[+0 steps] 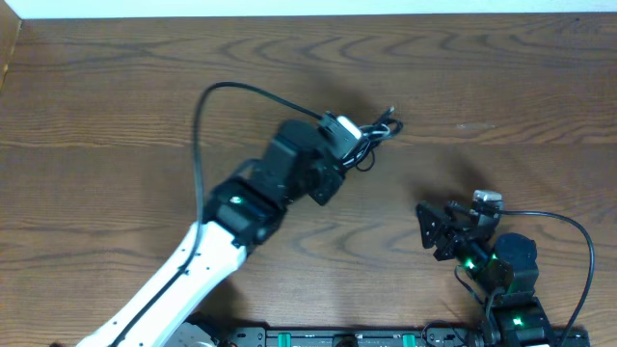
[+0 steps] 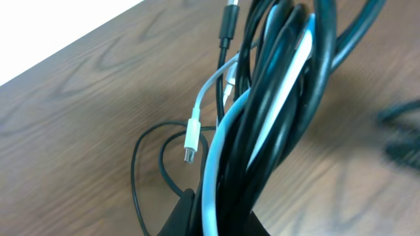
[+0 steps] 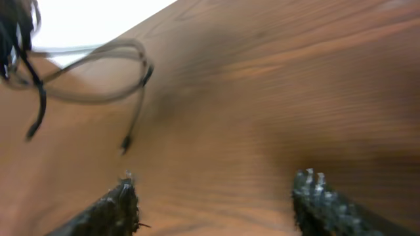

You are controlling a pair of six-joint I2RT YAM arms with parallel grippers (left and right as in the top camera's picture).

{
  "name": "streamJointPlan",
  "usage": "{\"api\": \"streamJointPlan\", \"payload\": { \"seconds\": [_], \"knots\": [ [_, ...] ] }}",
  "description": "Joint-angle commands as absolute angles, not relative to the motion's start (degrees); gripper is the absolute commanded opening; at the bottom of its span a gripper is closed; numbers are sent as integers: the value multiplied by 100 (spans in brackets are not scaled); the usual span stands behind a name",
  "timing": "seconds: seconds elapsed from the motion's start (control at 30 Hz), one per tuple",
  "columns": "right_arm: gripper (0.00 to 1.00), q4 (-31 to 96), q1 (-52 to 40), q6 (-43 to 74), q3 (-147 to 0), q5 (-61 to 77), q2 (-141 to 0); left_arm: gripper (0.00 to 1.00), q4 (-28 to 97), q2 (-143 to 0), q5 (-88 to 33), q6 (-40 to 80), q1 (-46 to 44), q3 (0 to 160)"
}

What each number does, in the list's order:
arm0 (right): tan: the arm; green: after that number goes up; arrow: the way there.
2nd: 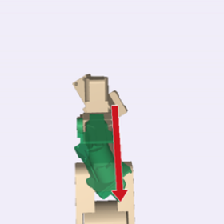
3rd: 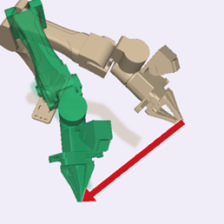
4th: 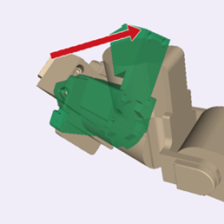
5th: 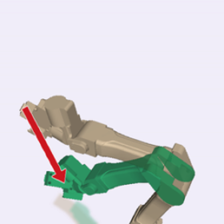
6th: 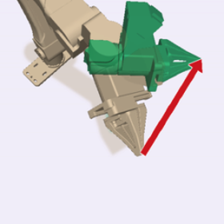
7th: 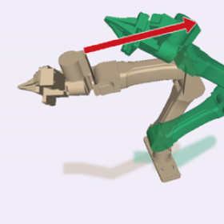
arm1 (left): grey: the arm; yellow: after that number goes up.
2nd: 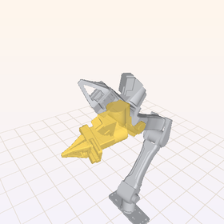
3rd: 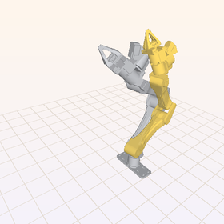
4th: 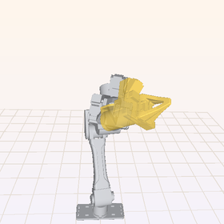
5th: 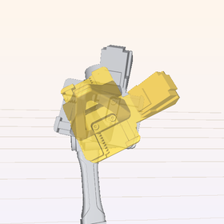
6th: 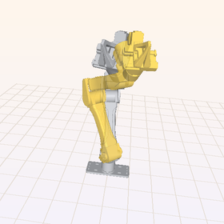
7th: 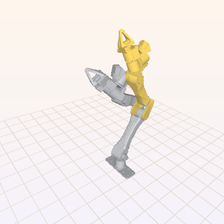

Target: Untangle cables

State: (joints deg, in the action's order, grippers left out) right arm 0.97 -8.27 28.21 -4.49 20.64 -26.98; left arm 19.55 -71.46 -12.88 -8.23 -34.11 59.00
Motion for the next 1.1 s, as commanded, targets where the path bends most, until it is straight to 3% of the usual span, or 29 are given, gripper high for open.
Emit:
{"api": "streamJointPlan", "payload": {
  "seconds": [0.0, 0.2, 0.23, 0.33, 0.5, 0.7, 0.8, 0.97, 1.07],
  "knots": [
    [76, 69, -792, 3011, -482, 2897, -2692, 8, 1914, -7035, -2801, 246, -2906, 6029],
    [84, 51, -792, 3129, -482, 3208, -2692, 8, 1890, -7109, -3787, 2648, -2147, 6027],
    [84, 5, -792, 3127, -482, 3282, -2692, 8, 1870, -7118, -4034, 2751, -2078, 6027],
    [99, -248, -794, 3087, -482, 3760, -2692, 8, 1855, -7118, -4681, 3068, -1962, 6027],
    [98, -585, -797, 2696, -482, 4189, -2692, 7, 1855, -7118, -4925, 3089, -1968, 6025],
    [79, -1566, -792, 3540, -482, 4648, -2692, 8, 2161, -7126, -5481, 1402, -1968, 6023],
    [58, -2792, -792, 3986, -482, 5181, -2692, 8, 2270, -7157, -5485, 1284, -1968, 6023],
    [47, -3004, -792, 4427, -482, 4626, -2692, 8, 2268, -7196, -5623, 1179, -1968, 6023],
    [47, -3000, -792, 4628, -482, 4464, -2696, 8, 2281, -7207, -6112, 657, -1984, 6023]
  ]
}}
